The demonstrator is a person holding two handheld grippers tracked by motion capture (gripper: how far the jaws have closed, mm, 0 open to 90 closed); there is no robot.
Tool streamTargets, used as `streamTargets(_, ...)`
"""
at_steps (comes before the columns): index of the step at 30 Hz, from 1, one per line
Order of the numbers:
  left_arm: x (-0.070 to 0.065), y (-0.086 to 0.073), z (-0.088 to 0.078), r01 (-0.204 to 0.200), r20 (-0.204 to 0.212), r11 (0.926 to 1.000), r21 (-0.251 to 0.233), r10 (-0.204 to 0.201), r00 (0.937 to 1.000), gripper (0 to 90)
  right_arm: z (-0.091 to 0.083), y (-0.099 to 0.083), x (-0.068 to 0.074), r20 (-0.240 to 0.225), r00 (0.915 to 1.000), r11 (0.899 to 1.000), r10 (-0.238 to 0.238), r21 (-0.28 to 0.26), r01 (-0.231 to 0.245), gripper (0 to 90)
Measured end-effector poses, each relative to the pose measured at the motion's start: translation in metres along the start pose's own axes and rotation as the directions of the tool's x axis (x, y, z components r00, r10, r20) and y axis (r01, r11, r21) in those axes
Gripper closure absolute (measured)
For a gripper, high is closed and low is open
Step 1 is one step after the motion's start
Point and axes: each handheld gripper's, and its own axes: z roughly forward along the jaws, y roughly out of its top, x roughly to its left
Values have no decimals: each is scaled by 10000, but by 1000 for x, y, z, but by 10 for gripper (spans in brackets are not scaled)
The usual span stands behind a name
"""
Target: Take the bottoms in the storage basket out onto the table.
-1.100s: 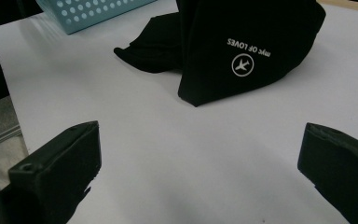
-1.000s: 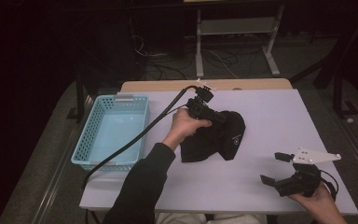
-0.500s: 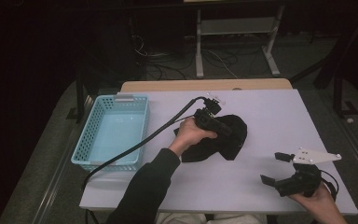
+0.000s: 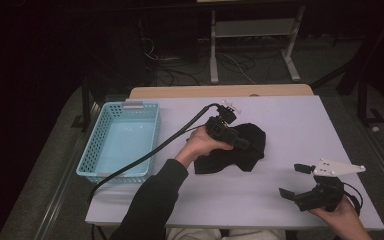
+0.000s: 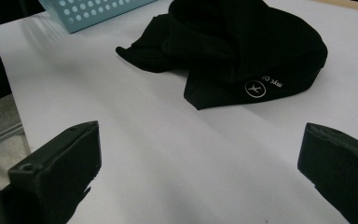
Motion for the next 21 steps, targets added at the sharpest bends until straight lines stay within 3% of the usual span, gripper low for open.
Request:
streamTargets(4,1,-4,-10,120,122,9998,-177,-118,9999,289,-1,0,-1,19,10000,10000,10,-23,-10,0)
streamTargets(9,8,-12,-26,299,-14,9982,-516,-300,9995,203,0,0,0,16,10000,10000,2,-7,-2,0)
streamTargets(13,11,-20,-41,387,-210,9956,-848,-406,9990,146,0,0,0,17,10000,10000,23,-8,-23,0)
streamTargets(16,11,-24,-48,314,-582,9961,-827,-363,9976,68,0,0,0,24,10000,10000,25,4,-25,0)
streamTargets(21,11,-31,-58,254,-671,9960,-857,-312,9973,0,0,0,0,15,10000,10000,2,-5,-2,0)
